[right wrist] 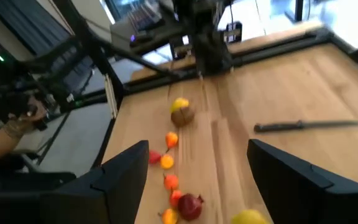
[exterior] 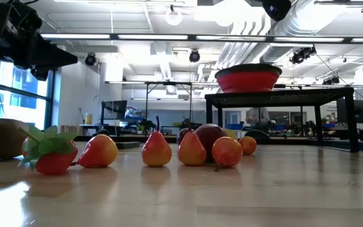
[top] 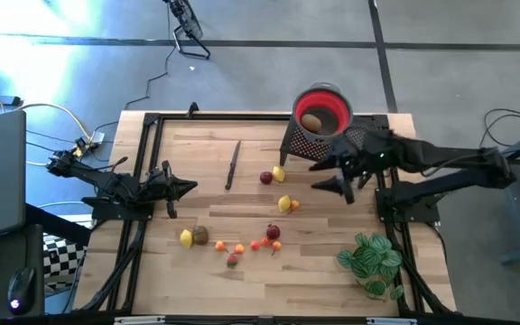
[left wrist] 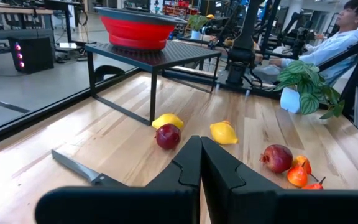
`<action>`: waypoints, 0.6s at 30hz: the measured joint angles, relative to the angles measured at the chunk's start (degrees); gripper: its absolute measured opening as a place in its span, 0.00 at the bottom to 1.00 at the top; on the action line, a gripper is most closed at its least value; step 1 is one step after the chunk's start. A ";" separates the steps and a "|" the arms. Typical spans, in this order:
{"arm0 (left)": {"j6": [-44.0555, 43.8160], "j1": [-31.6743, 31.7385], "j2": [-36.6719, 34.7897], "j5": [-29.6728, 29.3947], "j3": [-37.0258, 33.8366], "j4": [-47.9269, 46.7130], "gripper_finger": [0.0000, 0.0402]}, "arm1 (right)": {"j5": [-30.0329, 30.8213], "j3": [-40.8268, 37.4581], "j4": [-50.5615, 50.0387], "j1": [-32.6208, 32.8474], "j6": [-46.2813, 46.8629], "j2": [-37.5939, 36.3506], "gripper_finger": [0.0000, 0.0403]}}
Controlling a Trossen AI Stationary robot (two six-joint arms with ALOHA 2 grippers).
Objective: Pick & Place Fruit
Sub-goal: Put the orange pear into the red strainer bowl on the shelf
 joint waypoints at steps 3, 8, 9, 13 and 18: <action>0.00 0.00 0.01 0.00 0.02 -0.09 0.00 | 2.70 0.00 0.02 3.82 1.86 2.57 0.66; 0.08 0.00 0.02 0.00 0.02 -0.13 0.00 | 5.51 0.00 0.16 8.94 6.99 7.13 0.66; 0.29 0.00 0.00 0.00 0.02 -0.16 0.00 | 5.51 0.00 0.26 9.86 7.93 8.03 0.66; 0.51 0.00 0.01 0.00 0.02 -0.18 0.00 | 5.49 0.00 1.25 13.35 12.09 11.65 0.66; 0.09 0.00 0.02 0.02 0.02 -0.20 0.00 | 5.52 0.00 4.57 16.96 15.69 16.23 0.66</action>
